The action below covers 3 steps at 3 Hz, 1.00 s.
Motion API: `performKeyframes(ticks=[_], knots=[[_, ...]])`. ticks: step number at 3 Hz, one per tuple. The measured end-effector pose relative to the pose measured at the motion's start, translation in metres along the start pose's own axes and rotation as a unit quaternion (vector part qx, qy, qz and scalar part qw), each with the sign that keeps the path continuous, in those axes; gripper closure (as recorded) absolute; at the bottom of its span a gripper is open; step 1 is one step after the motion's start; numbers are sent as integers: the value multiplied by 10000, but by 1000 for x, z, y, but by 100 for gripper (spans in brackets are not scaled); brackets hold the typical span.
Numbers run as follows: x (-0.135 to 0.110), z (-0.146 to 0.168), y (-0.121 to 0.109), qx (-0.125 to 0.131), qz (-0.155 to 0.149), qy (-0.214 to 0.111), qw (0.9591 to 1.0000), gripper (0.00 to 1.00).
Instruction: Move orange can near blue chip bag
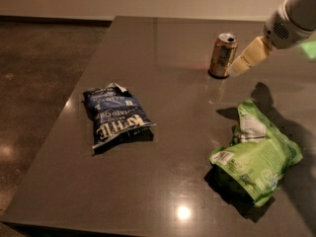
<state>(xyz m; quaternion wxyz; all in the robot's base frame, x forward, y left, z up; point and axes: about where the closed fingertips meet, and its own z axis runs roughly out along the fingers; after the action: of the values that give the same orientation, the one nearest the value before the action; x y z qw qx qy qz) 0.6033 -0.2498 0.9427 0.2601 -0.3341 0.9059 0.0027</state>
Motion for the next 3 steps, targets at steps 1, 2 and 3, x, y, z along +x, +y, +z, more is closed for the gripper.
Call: performKeyframes(ticks=[1,2,3], knots=[[-21,27,-15,49,298,-383,9988,0],[-37,52,-30,163,468,-677,9965,0],[-51,69,-41,227,573,-903,9940,0]])
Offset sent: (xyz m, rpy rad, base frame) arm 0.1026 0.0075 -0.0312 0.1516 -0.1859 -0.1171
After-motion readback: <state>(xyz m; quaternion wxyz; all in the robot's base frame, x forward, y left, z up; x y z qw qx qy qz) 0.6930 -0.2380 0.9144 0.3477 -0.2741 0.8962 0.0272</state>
